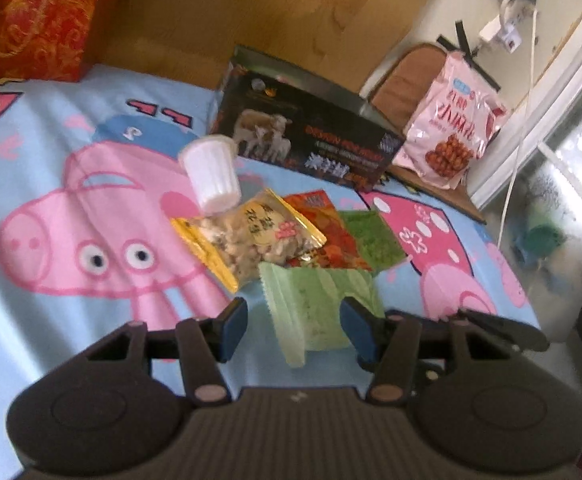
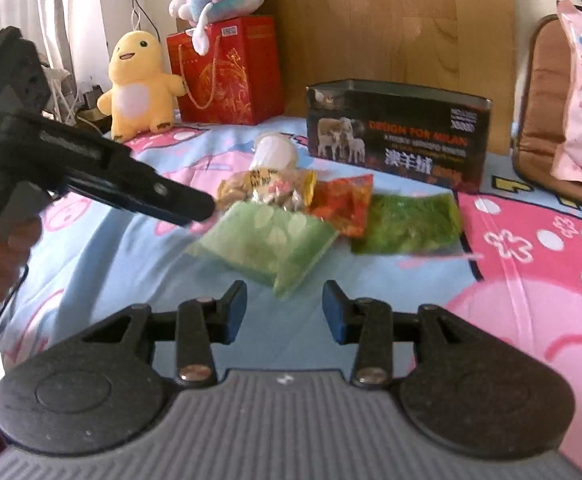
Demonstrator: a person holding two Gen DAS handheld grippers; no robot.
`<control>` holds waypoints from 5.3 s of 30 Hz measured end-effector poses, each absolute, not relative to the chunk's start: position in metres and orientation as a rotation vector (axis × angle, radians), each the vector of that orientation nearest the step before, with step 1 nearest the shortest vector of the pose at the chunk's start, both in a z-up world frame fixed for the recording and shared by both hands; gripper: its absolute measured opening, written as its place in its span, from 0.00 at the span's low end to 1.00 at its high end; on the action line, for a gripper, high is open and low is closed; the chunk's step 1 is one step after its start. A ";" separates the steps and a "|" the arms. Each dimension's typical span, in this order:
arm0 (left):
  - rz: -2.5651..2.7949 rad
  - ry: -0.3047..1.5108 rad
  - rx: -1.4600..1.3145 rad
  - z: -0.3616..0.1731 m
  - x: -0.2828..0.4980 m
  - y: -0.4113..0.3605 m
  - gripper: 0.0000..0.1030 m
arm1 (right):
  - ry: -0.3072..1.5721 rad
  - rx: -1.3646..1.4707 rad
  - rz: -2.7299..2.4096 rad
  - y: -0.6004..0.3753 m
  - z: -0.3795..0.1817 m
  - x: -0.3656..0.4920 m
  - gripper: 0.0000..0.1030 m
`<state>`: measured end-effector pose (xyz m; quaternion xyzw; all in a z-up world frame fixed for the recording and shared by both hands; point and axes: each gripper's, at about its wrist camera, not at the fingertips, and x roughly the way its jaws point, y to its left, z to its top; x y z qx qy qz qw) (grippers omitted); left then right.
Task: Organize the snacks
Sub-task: 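Move the left tool toward the snacks beside the white cup, then grasp the yellow peanut bag with the left tool, then carry the yellow peanut bag into the black tin and open the left tool, then grasp the orange-red spicy snack bag with the left tool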
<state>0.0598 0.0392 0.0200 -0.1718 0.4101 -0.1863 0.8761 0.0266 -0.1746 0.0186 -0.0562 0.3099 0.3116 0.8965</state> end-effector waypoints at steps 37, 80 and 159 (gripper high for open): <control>-0.319 0.851 -0.491 0.021 0.080 0.090 0.46 | 0.673 -0.029 0.684 -0.144 0.053 0.095 0.39; -0.539 0.916 -0.234 0.015 0.007 0.004 0.31 | 0.734 0.073 0.550 -0.178 0.029 -0.041 0.14; -0.293 0.838 -0.415 0.016 -0.016 0.117 0.42 | 0.867 0.025 0.893 -0.097 0.022 0.034 0.32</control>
